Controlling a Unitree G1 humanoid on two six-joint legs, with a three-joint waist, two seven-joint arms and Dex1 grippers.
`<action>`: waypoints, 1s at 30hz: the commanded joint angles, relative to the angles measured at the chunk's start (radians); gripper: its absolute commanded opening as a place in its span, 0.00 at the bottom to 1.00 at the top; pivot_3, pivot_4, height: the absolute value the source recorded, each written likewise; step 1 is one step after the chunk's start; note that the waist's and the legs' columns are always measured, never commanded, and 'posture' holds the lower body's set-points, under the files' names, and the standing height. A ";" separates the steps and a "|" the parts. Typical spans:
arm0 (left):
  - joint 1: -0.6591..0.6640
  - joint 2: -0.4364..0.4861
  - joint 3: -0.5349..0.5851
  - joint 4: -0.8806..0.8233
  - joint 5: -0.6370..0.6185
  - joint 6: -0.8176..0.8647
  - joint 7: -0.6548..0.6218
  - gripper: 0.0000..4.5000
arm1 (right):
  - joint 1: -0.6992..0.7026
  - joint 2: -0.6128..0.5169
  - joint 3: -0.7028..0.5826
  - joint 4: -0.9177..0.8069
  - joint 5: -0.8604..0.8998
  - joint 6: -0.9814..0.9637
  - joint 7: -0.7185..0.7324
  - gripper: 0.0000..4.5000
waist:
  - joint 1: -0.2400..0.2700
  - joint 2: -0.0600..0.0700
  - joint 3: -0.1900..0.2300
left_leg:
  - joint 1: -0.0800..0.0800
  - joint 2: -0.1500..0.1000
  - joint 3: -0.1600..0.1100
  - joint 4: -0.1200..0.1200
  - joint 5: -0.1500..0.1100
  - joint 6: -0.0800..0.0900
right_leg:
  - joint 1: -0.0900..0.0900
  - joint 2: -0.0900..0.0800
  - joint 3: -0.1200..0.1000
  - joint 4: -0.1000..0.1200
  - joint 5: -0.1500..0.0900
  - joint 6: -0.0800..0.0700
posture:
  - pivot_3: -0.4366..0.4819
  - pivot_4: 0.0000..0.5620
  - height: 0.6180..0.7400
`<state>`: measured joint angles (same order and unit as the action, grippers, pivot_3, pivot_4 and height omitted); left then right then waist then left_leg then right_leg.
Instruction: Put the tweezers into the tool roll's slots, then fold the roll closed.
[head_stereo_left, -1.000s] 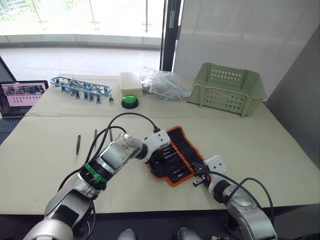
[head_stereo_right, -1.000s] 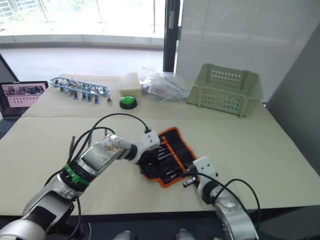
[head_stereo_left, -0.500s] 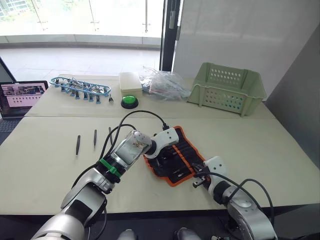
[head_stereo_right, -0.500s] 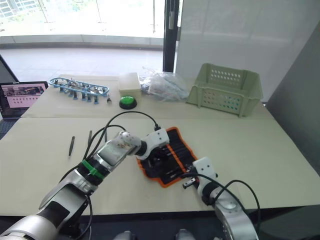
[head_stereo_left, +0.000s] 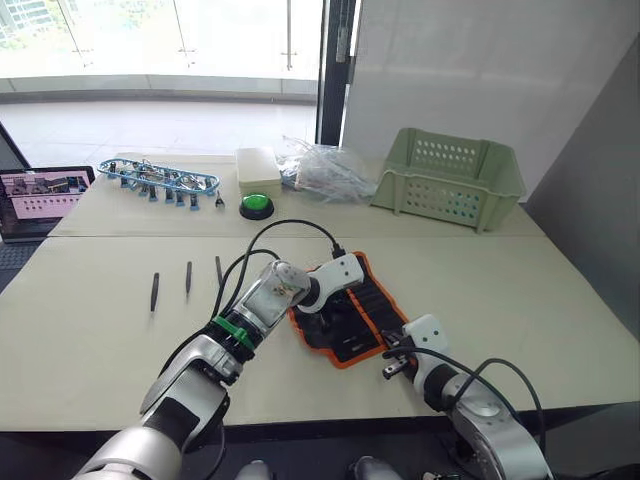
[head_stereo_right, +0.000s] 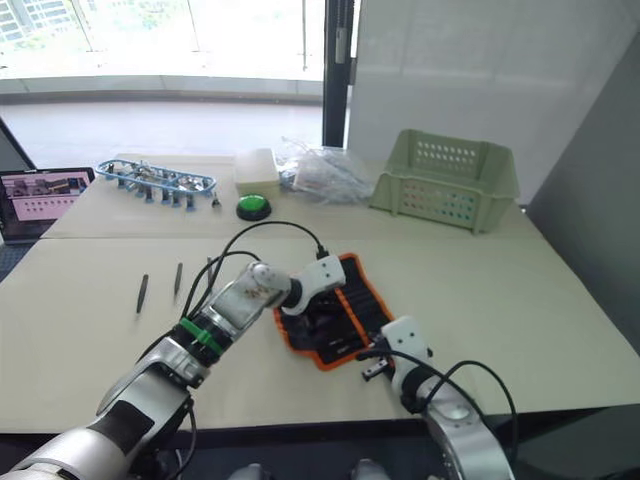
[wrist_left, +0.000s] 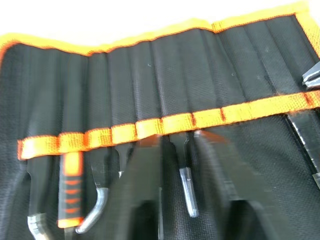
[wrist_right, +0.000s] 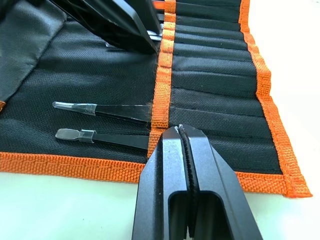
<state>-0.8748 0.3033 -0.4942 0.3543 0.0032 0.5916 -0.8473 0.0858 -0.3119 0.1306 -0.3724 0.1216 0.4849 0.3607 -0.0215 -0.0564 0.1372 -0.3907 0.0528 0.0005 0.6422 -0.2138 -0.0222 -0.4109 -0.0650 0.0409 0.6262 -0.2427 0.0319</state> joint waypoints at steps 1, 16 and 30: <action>0.049 0.087 0.100 -0.239 -0.038 0.114 -0.020 0.63 | 0.036 -0.006 0.052 0.116 -0.014 0.107 0.011 0.00 | -0.005 0.001 0.000 | 0.000 0.001 0.000 -0.001 0.000 0.000 | 0.000 0.001 0.001 0.000 0.000 0.000 | 0.48 0.27 0.85; 0.778 0.295 0.793 -0.846 -0.237 0.138 0.096 0.99 | -0.059 -0.053 0.026 0.153 0.010 0.138 0.058 0.00 | -0.018 0.006 0.004 | 0.006 0.007 0.001 -0.001 -0.001 -0.001 | 0.003 0.003 0.001 0.000 -0.002 -0.004 | 0.48 0.27 0.85; 1.249 0.099 1.341 -0.933 -0.453 0.042 0.213 0.99 | -0.116 -0.081 0.048 0.196 0.013 0.237 0.112 0.00 | 0.000 0.000 0.004 | 0.006 0.015 0.004 -0.001 -0.008 -0.013 | -0.009 0.004 0.001 -0.002 -0.002 -0.009 | 0.48 0.27 0.85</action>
<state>0.3543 0.4242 0.7989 -0.5403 -0.4095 0.6792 -0.6397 -0.0732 -0.3822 0.1391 -0.3036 0.1497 0.6297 0.4736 -0.0217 -0.0559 0.1416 -0.3840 0.0682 0.0044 0.6407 -0.2220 -0.0354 -0.4205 -0.0616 0.0422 0.6231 -0.2454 0.0221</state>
